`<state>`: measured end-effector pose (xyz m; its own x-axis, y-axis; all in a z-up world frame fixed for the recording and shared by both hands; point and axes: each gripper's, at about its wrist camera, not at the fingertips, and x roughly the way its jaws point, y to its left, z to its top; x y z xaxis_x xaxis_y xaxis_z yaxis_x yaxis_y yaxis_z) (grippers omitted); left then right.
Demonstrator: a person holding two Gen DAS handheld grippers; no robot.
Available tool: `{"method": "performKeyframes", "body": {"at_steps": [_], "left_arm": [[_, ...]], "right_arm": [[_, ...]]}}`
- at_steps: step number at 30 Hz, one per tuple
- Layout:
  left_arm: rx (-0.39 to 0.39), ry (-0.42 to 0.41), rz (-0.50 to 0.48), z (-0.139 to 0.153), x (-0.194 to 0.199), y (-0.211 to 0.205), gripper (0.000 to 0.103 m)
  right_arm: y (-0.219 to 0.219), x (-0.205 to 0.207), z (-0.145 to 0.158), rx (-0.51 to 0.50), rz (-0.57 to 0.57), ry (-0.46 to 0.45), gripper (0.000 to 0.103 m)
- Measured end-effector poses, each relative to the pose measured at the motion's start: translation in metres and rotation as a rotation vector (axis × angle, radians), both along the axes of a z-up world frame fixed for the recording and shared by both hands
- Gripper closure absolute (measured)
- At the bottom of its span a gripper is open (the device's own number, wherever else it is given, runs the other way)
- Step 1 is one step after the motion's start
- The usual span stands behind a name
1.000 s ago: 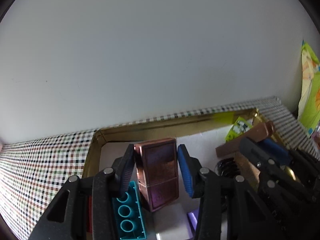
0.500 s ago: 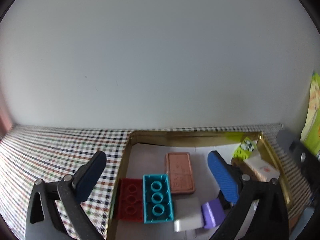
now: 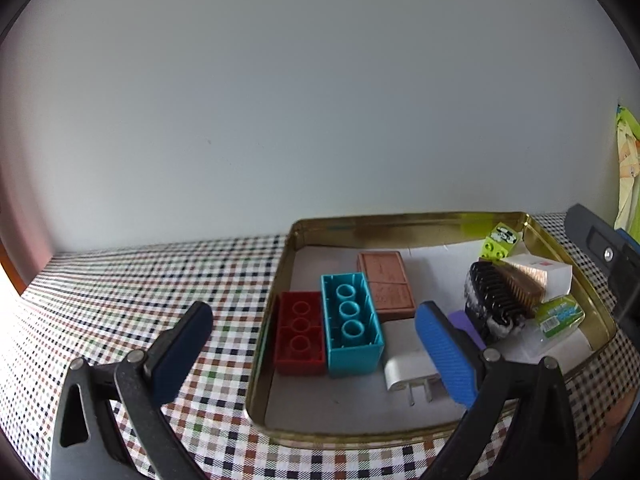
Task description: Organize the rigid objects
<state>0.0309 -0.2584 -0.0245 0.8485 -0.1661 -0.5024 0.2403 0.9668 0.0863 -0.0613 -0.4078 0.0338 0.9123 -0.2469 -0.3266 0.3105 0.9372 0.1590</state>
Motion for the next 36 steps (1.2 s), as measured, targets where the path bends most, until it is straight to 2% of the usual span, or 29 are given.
{"method": "performKeyframes", "body": {"at_steps": [7,11,19,27,36], "left_arm": [[-0.018,-0.074,-0.028,0.002,-0.021,-0.001,0.0],[-0.038,-0.104,-0.035,0.006,-0.033,0.003,0.0],[-0.077,-0.122,-0.035,0.012,-0.045,0.013,0.0],[-0.099,-0.145,-0.059,0.016,-0.055,0.016,0.0],[-0.08,-0.166,-0.079,0.019,-0.062,0.011,0.0]], "right_arm": [[-0.011,-0.022,-0.006,0.019,-0.047,-0.027,0.018],[-0.01,-0.032,-0.008,-0.004,-0.066,-0.04,0.018],[0.014,-0.046,-0.005,-0.128,-0.071,-0.079,0.018],[0.025,-0.058,0.001,-0.177,-0.082,-0.125,0.018],[0.032,-0.071,0.005,-0.207,-0.111,-0.182,0.014]]}}
